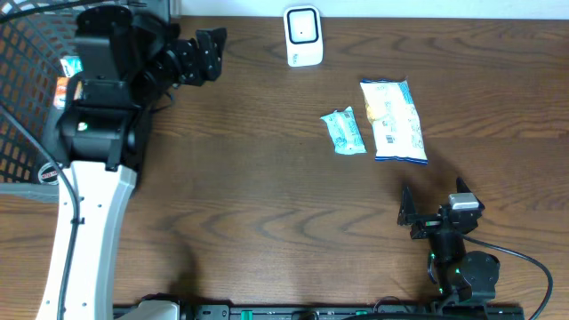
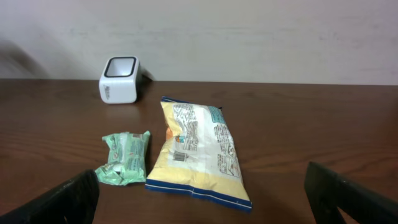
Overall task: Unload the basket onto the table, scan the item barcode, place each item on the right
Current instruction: 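Move the left gripper back to the basket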
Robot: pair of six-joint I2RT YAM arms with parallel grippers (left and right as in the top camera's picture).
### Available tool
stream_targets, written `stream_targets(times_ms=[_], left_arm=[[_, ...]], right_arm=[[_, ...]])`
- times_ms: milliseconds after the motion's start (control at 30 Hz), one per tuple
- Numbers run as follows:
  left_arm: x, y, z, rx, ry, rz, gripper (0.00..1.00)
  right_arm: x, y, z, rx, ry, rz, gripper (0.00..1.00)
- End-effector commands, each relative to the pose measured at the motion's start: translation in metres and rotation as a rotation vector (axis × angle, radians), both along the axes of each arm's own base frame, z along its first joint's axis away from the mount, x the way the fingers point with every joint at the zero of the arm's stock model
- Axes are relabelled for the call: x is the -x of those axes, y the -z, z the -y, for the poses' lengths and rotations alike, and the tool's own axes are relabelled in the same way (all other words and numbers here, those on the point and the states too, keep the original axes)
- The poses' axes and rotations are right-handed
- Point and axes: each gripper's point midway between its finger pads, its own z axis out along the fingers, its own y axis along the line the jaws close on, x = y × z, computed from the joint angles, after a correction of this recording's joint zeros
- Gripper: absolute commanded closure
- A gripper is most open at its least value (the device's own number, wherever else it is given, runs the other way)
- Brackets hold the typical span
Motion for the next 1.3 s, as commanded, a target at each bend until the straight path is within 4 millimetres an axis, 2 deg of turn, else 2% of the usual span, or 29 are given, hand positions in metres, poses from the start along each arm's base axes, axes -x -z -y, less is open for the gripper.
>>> stream_targets(times_ms=[0,200,367,467,567,800,1000,1267], left_arm=[[0.009,-0.049,-0.016,0.012,-0.031,0.108,0.18],[0.024,-0.093,-0.063,0.004,-0.150,0.153,0.18],[0.047,-0.119,-0.116,-0.014,-0.296,0.144,0.18],[0.063,-0.115,-0.142,-0.014,-0.377,0.073,0.18],[0.068,-0.109,-0.158,-0.038,-0.413,0.042,0.18],[0.054,-0.095,-0.186,-0.071,-0.508,0.006,0.18],[0.044,-0.084,-0.198,-0.085,-0.546,-0.027,0.18],[0.044,-0.065,-0.251,-0.225,-0.792,-0.098,0.18]], right_arm=[[0.000,0.000,-0.002,0.011,-0.010,0.001,0.01],[0.000,0.000,-0.002,0.011,-0.010,0.001,0.01],[0.000,0.000,-0.002,0.011,-0.010,0.001,0.01],[0.000,0.000,-0.002,0.011,-0.010,0.001,0.01],[0.000,0.000,-0.002,0.011,-0.010,0.001,0.01],[0.000,0.000,-0.002,0.011,-0.010,0.001,0.01],[0.000,0.000,-0.002,0.011,-0.010,0.001,0.01],[0.000,0.000,-0.002,0.011,-0.010,0.001,0.01]])
